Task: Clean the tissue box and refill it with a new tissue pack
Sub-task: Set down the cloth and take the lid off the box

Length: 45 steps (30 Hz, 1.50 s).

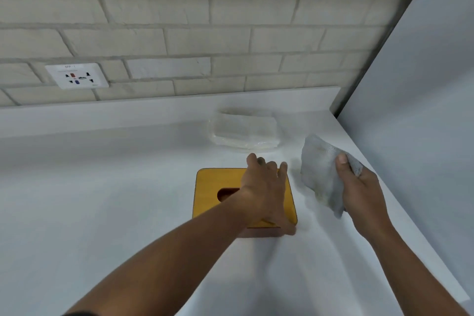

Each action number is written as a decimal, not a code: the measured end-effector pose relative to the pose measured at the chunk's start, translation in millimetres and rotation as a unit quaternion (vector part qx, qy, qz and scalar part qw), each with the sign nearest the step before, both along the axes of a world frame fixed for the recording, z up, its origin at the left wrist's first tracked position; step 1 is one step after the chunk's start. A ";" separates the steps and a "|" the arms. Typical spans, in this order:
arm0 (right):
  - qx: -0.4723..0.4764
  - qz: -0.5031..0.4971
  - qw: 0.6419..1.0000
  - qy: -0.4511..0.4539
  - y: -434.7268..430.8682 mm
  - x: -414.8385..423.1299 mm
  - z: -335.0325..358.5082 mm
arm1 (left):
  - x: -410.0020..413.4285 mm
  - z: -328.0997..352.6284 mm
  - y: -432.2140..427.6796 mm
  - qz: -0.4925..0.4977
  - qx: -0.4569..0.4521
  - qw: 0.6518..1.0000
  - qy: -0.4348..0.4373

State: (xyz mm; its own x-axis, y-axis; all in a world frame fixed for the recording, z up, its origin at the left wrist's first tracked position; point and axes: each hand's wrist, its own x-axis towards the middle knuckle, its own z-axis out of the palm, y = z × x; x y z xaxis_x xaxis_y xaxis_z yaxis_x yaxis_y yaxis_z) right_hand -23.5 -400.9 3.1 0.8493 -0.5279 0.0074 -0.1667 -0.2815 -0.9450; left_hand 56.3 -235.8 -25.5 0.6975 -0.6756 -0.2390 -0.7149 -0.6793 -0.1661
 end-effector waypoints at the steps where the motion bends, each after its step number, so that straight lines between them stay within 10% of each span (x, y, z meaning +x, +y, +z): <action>1: -0.008 0.007 1.000 -0.008 1.5 4.1 2.3 | -0.2 -1.6 -0.3 0.020 -0.014 1.000 0.016; 5: -0.012 0.045 0.998 -0.034 6.2 20.6 11.9 | 14.0 12.4 14.7 0.116 -0.164 0.969 0.147; 10: 0.009 0.150 0.985 -0.085 29.5 41.7 29.9 | 51.9 50.0 70.8 0.119 -0.488 0.811 0.299; 18: -0.042 0.267 0.958 -0.099 100.1 84.0 53.1 | 72.8 79.8 168.1 0.149 -0.590 0.776 0.166; 35: -0.150 0.393 0.905 0.061 250.5 104.2 -14.9 | 32.2 35.4 351.3 0.266 -0.300 0.915 0.051; 41: -0.352 0.566 0.713 0.218 248.8 45.1 -40.6 | 4.7 8.5 377.6 0.262 -0.239 0.881 0.313; 45: -0.299 0.565 0.745 0.192 246.0 21.7 -33.1 | 16.9 -2.8 350.2 0.239 -0.269 0.898 0.251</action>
State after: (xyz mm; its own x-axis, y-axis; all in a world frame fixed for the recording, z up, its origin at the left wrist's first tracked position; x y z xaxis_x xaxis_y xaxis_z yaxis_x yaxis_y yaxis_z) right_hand -1.8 -154.9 -30.0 0.7487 0.5253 -0.4045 0.2698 -0.7987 -0.5379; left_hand 73.2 114.4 -28.3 0.8344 -0.4389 -0.3333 -0.2122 -0.8140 0.5407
